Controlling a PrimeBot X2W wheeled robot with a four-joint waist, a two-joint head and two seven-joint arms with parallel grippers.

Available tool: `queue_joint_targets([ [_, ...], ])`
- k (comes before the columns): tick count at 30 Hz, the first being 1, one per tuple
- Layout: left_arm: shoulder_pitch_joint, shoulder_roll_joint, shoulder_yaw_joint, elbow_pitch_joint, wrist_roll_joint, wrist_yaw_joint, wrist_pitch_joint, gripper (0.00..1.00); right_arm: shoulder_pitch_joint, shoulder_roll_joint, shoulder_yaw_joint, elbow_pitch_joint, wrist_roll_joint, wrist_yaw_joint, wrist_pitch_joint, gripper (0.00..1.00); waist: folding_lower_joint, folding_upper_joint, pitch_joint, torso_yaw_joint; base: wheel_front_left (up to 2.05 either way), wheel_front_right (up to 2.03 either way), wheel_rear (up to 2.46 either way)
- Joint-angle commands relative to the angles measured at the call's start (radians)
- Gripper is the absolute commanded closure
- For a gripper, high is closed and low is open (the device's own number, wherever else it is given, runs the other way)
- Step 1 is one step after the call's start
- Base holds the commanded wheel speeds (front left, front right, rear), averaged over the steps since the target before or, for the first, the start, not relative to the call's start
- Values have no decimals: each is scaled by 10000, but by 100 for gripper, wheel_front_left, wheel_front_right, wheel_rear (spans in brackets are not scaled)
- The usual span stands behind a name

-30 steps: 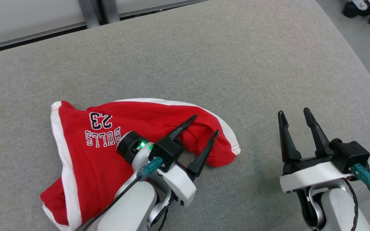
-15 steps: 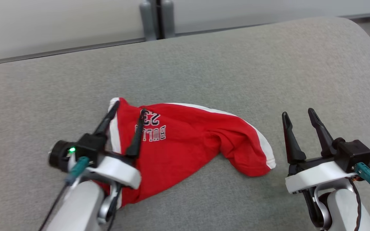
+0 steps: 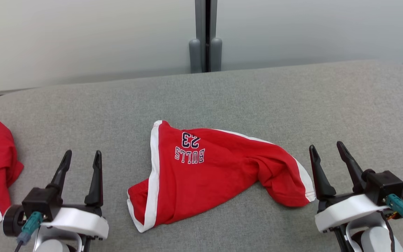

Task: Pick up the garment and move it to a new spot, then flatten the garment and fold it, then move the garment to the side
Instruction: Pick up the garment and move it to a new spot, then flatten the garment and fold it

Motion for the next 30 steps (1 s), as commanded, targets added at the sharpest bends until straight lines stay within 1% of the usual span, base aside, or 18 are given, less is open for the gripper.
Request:
queue_joint_targets([
  [1,212,24,57,-24,30,-24,-14,0,183,-73,11,-68,38,-3,74,0,0,0,-264,8,0,0,0],
  [6,725,30,70,45,106,46,-14,0,617,-78,21,-215,67,-3,276,0,0,0,-701,-29,0,0,0],
  [11,1013,65,84,22,104,120,-16,0,939,-75,-50,-470,-2,-3,484,0,0,0,-829,3,0,0,0],
  [19,1042,82,107,-87,25,206,-8,0,1084,-24,-51,-741,-72,-3,678,0,0,0,-799,52,0,0,0],
  [30,1057,89,34,-361,-8,360,105,0,1042,7,-43,-761,-14,-3,680,0,0,0,-701,60,0,0,0],
])
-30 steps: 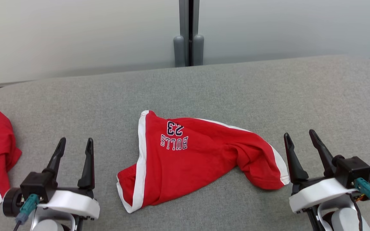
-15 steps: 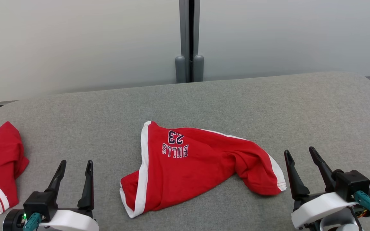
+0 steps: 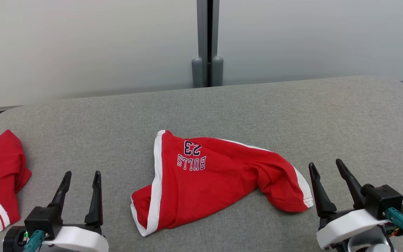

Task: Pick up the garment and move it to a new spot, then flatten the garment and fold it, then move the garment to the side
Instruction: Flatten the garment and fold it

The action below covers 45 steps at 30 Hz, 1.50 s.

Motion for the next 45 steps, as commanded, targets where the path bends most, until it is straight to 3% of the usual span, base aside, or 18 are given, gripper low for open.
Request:
queue_joint_targets([
  [1,21,73,5,-32,19,54,43,0,35,-27,-4,-29,-2,-3,-3,0,0,0,13,6,0,0,0],
  [9,-338,12,-144,-359,88,130,135,0,-295,-141,-73,-4,27,-3,23,0,0,0,440,281,0,0,0],
  [14,-1087,-189,-480,-516,235,-22,111,0,-1195,-580,393,70,319,-3,247,0,0,0,1305,919,0,0,0],
  [24,-2807,-957,-908,19,487,-388,-98,0,-4343,-2134,2728,1520,1484,-3,2336,0,0,0,2925,2316,0,0,0],
  [32,-3309,-1401,-624,187,742,-681,-116,0,-5871,-2682,4444,2917,2420,-3,3731,0,0,0,3354,2589,0,0,0],
  [34,-3369,-1477,-535,199,814,-761,-116,0,-6076,-2732,4572,3134,2714,-5,3768,72,0,0,3389,2558,0,0,0],
  [35,-3400,-1507,-485,196,850,-792,-118,0,-6139,-2720,4538,3190,2861,-5,3654,100,0,0,3406,2532,0,0,0],
  [45,-3220,-1639,41,207,1212,-1045,-105,0,-4854,-2216,3102,2960,3867,-5,2102,100,0,0,3128,1782,0,0,0],
])
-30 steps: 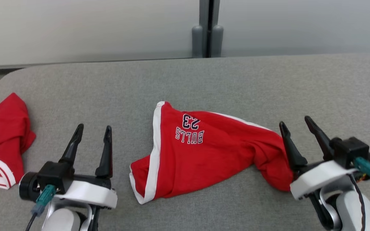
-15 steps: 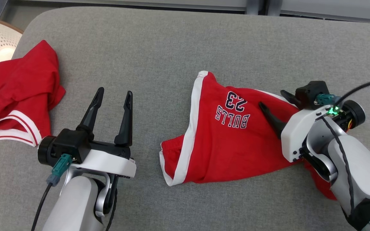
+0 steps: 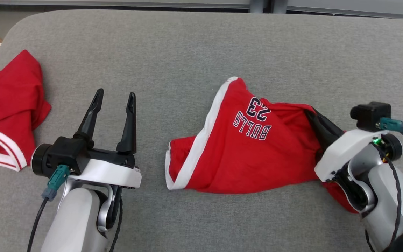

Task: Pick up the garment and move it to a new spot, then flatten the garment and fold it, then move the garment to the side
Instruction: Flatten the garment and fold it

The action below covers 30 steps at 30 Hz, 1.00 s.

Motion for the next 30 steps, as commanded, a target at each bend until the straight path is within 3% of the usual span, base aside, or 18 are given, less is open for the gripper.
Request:
queue_joint_targets([
  [1,82,42,102,-1,94,-66,-13,0,343,55,-297,-154,132,-7,-286,100,0,0,-135,-303,0,0,0],
  [7,284,153,432,21,292,-150,-15,0,2140,732,-1728,-1028,661,-5,-1161,100,0,0,-268,-949,0,0,0],
  [15,559,203,749,86,421,-267,-16,0,4801,1959,-2922,-1578,1038,-14,-1149,100,0,0,-420,-1466,0,0,0],
  [16,583,204,766,110,432,-273,-14,0,4947,2045,-2947,-1554,1062,-14,-1101,87,0,0,-433,-1502,0,0,0],
  [17,604,192,779,121,436,-263,-14,0,5050,2106,-2968,-1526,1074,-14,-1056,56,0,0,-453,-1538,0,0,0],
  [18,616,186,798,131,440,-273,-16,0,5117,2148,-2973,-1501,1034,-14,-1018,7,0,0,-472,-1564,0,0,0],
  [19,614,199,813,157,465,-280,-16,0,5134,2191,-3005,-1546,969,-14,-1114,0,0,0,-493,-1593,0,0,0],
  [30,1043,248,1003,297,536,-241,-16,0,4319,1765,-3830,-3229,-1499,-5,-2593,0,0,0,-1084,-1804,0,0,0],
])
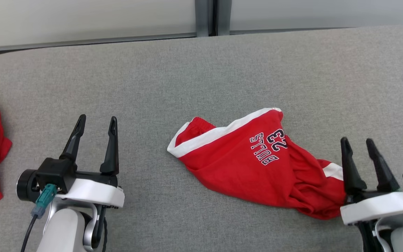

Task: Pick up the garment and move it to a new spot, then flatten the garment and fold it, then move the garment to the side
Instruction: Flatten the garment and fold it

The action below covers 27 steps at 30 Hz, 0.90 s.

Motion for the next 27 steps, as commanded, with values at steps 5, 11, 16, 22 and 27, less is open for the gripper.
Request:
queue_joint_targets([
  [5,390,82,138,41,-9,49,-14,0,-439,-392,151,-823,-841,-3,294,0,-1,-1,-490,-66,0,0,0],
  [11,660,159,146,116,33,75,-13,0,-280,-540,597,-1159,-1068,-3,691,0,-1,-1,-884,-77,0,0,0],
  [16,1024,252,137,222,43,143,-11,0,247,-425,912,-1311,-1166,-3,928,0,-1,-1,-1291,-177,0,0,0],
  [22,1437,322,145,215,-34,255,105,0,649,-303,861,-1467,-1191,-3,1080,0,-1,-1,-1567,-294,0,0,0],
  [27,1471,370,109,124,-91,281,176,0,660,-259,799,-1569,-1188,-3,1091,0,-1,-1,-1594,-286,0,0,0],
])
